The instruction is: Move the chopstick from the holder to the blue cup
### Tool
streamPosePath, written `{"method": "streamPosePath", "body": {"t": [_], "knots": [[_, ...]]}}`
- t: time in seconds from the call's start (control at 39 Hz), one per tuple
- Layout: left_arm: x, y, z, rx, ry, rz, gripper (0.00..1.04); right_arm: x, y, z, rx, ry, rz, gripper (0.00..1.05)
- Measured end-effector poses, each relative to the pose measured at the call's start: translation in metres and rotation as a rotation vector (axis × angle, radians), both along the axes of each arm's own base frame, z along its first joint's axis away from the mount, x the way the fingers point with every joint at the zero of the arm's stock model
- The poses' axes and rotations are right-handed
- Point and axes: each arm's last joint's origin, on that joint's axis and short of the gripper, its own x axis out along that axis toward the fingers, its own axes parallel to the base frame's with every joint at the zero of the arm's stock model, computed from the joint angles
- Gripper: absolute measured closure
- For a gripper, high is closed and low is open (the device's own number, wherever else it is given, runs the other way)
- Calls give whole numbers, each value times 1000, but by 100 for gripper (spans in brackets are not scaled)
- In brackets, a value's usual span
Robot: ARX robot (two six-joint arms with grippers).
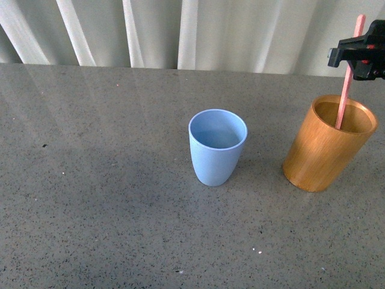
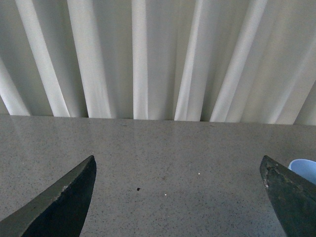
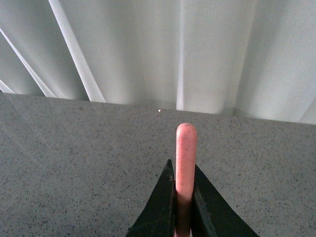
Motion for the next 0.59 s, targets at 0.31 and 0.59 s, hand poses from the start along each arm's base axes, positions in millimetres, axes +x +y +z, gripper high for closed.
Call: {"method": "streamPosePath", "body": {"t": [0.31,0.59], "knots": [[0,0,0,0,0,0,7,-13,3,48,-1,-123,14,102],[0,0,0,0,0,0,7,-41,39,155,-1,-426,165,102]]}}
